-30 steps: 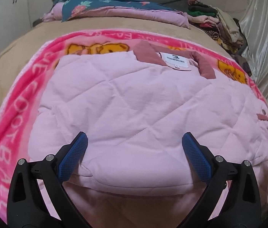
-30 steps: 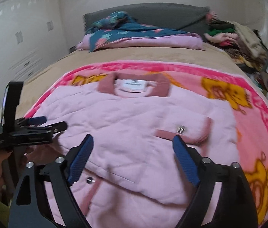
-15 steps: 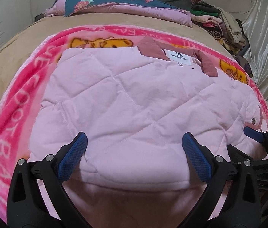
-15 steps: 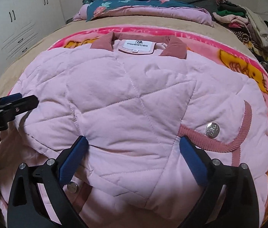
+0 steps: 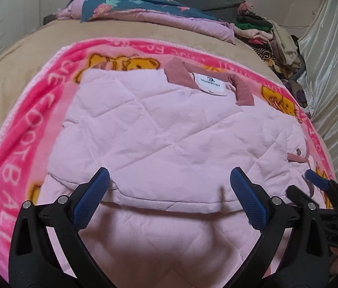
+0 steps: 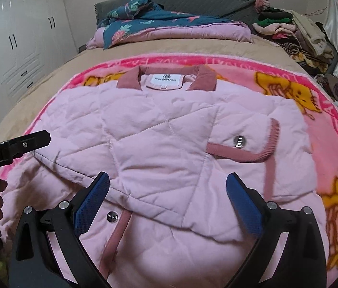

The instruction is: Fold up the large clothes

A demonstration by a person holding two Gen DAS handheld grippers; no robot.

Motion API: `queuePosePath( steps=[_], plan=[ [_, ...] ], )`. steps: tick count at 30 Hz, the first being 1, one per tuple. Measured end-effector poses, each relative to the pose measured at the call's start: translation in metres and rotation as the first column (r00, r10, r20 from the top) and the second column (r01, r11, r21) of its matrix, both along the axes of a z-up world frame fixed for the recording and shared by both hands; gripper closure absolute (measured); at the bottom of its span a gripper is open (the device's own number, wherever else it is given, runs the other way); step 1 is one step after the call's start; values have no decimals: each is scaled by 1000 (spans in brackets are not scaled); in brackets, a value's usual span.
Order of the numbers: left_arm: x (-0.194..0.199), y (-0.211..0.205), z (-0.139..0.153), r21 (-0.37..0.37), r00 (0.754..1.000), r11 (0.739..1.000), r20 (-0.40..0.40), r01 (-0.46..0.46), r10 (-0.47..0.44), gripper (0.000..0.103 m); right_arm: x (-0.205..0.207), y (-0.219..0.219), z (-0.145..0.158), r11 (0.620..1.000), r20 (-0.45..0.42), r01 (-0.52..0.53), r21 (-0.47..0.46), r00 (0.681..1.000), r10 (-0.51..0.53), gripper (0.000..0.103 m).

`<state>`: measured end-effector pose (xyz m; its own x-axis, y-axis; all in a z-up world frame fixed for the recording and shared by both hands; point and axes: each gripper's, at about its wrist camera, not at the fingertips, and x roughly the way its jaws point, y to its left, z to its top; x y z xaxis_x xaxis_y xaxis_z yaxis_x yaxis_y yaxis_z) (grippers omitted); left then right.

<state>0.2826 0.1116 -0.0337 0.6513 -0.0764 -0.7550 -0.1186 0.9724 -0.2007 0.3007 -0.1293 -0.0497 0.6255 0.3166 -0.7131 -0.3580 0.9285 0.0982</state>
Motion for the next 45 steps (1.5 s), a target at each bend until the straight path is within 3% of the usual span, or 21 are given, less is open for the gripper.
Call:
queuePosePath(
  steps=[4,18,45],
  plan=[
    [-6,-2,9,32,1000,999,18,-20,20,9,-10,-8,13,1000,34,14,10,999,-14,6],
    [-41,-9,37,8,996,1000,85,-23,23,9,-43,-22,44,999,102,23,49,994,-28,4],
    [-116,-22,89,46,979,996,195,-74,64,9,-111,-54,104,991,228,-6,137,973,-26,4]
  ],
)
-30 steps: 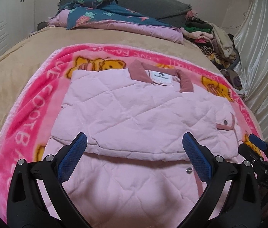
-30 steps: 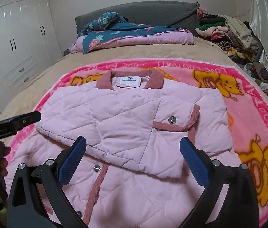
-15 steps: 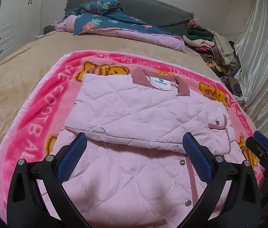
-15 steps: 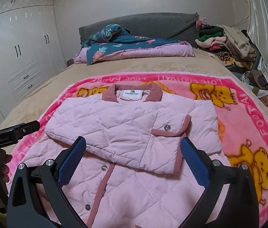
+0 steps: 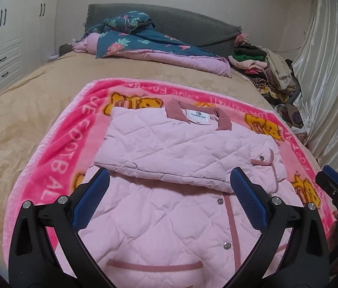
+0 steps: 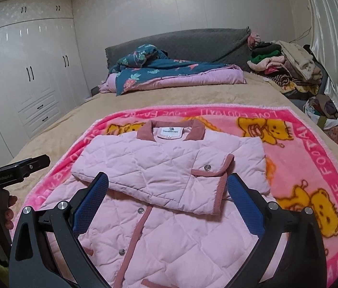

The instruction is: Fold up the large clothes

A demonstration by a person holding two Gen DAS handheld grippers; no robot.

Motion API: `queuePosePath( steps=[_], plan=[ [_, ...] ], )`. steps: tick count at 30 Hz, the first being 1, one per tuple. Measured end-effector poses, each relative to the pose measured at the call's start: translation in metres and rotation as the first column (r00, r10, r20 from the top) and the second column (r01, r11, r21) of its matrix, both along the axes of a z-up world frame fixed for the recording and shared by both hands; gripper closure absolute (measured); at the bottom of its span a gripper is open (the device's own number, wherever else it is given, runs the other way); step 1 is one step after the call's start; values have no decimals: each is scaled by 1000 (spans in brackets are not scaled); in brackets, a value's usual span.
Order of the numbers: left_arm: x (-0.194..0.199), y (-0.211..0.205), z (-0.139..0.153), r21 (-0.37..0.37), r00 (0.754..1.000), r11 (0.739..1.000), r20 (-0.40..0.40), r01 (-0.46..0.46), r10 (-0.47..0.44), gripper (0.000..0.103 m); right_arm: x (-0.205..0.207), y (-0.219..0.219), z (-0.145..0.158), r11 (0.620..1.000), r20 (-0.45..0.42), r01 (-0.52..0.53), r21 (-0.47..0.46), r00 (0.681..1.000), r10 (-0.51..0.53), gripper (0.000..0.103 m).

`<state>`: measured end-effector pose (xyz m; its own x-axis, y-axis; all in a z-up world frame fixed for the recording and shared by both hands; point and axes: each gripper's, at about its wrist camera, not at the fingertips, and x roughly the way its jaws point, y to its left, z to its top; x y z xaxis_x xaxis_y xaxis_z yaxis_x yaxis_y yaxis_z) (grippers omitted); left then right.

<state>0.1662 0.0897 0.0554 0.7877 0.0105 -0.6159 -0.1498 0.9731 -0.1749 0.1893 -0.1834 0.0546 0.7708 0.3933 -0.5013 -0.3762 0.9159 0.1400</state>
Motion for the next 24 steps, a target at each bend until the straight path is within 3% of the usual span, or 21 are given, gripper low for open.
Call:
queuePosePath(
  steps=[14,24],
  plan=[
    [-43,-12,1,54,1000,998,8,-13,13,9,-37,-24,13,1000,36,16,1,999,-16,4],
    [-64,-22,-11,84,1000,996,-5,4,-4,9,-58,-40,6,999,34,37,-25,999,-36,4]
  ],
)
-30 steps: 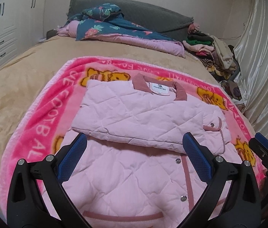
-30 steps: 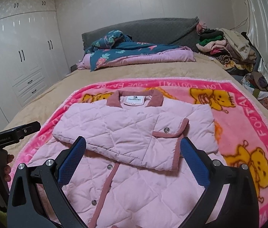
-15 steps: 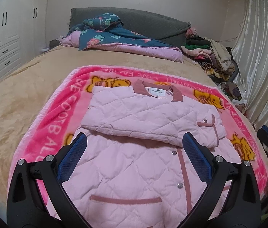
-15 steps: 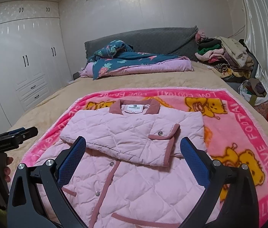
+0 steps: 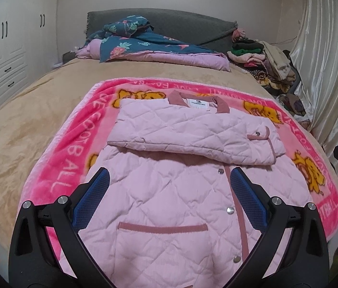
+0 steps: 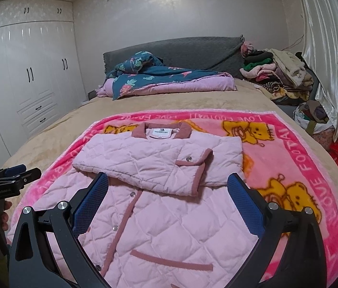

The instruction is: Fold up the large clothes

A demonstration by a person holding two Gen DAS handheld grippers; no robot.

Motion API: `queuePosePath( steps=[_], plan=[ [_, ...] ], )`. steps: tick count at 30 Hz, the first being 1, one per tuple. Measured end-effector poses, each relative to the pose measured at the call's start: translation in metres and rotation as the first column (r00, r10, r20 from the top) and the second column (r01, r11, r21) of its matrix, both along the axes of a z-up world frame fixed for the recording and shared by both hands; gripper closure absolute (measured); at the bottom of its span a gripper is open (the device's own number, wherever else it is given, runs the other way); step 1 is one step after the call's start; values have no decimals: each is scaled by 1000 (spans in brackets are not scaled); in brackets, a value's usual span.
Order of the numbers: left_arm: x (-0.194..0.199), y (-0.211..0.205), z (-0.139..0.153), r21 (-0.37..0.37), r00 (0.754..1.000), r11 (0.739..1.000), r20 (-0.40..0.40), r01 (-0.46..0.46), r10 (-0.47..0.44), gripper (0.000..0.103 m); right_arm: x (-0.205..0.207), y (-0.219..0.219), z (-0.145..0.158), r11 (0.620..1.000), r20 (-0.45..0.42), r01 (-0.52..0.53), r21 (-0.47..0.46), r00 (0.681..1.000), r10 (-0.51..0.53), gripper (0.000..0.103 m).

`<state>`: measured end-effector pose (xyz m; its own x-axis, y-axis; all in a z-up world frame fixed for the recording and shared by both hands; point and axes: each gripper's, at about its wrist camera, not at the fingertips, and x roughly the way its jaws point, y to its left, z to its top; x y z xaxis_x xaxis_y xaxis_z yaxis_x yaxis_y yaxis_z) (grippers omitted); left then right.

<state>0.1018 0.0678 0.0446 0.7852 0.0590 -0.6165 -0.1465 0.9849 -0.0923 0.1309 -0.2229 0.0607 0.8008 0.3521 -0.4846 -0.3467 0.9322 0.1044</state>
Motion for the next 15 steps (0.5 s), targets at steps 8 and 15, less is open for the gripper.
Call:
queuePosePath(
  steps=[8,15],
  plan=[
    [-17,0,-13,31,1000,999,-19,-6,6,9,-14,-15,-11,999,-22,24,-32,999,-25,4],
    [-28,9,-26,38,998,999,-54,-24,26,9,-20,-25,-22,997,-42,43,-57,998,-46,4]
  ],
)
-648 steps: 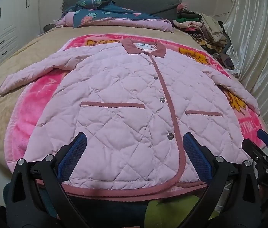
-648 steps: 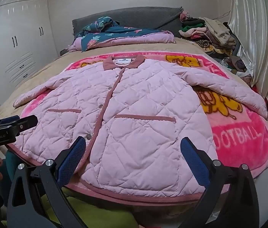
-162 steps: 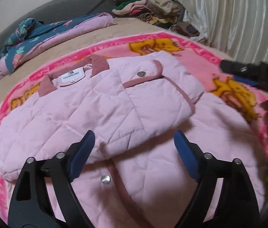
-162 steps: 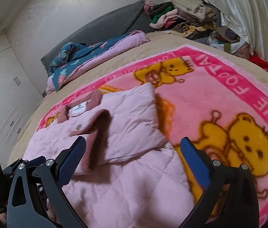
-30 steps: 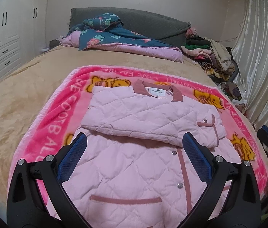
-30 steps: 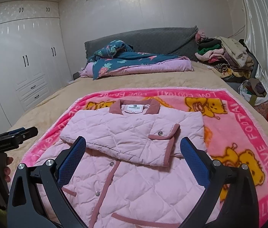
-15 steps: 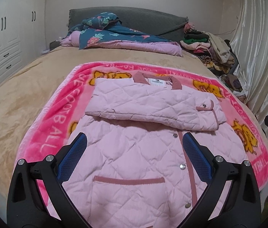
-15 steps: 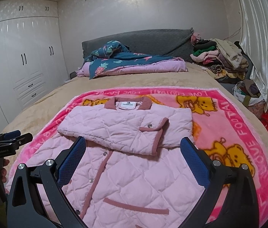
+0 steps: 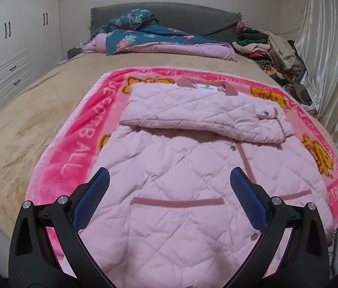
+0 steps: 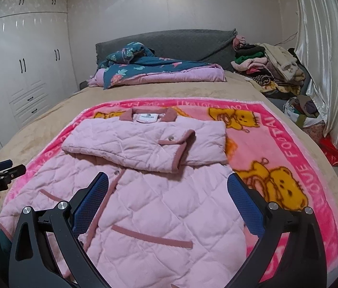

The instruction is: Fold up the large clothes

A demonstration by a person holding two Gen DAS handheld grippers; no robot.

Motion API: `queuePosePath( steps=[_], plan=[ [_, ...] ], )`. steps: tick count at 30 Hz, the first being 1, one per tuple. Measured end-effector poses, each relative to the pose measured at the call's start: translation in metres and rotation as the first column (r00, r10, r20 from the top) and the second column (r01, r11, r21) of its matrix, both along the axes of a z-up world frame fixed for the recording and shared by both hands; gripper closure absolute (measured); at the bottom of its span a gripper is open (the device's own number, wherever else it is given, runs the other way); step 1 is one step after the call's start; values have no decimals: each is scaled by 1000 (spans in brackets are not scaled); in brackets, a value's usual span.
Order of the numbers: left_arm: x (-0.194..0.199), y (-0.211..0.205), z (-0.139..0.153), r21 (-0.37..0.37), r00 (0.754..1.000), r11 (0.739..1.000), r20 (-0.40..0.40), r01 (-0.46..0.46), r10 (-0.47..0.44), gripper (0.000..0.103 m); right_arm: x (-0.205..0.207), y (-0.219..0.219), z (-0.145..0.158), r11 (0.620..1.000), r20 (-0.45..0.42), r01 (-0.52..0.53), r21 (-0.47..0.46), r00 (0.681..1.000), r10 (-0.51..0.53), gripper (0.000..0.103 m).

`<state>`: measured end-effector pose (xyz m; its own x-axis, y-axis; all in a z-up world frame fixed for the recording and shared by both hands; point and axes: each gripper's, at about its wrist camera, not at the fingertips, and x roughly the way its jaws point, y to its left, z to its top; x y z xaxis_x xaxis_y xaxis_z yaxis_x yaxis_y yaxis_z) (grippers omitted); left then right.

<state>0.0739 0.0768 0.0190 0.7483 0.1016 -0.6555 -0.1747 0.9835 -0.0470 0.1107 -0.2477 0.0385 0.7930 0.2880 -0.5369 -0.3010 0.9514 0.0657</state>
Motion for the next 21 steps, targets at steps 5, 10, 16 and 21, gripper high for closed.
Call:
queuePosePath(
  steps=[5,10,16,21],
  plan=[
    [-8,7,-9,-3,1000,1000,-18,-17,16,9,-3,-6,-8,1000,-15,8,-3,1000,-8,4],
    [-16,15,-17,-9,999,999,-35,-40,39,9,-5,-12,-15,1000,-29,17,-7,999,-17,4],
    [-22,27,-26,-19,996,997,-55,-71,70,9,-12,-18,-24,1000,-44,18,-8,999,-18,4],
    [-29,39,-29,-17,993,995,-65,-98,96,9,-15,-23,-30,1000,-56,17,-3,998,-18,4]
  ],
)
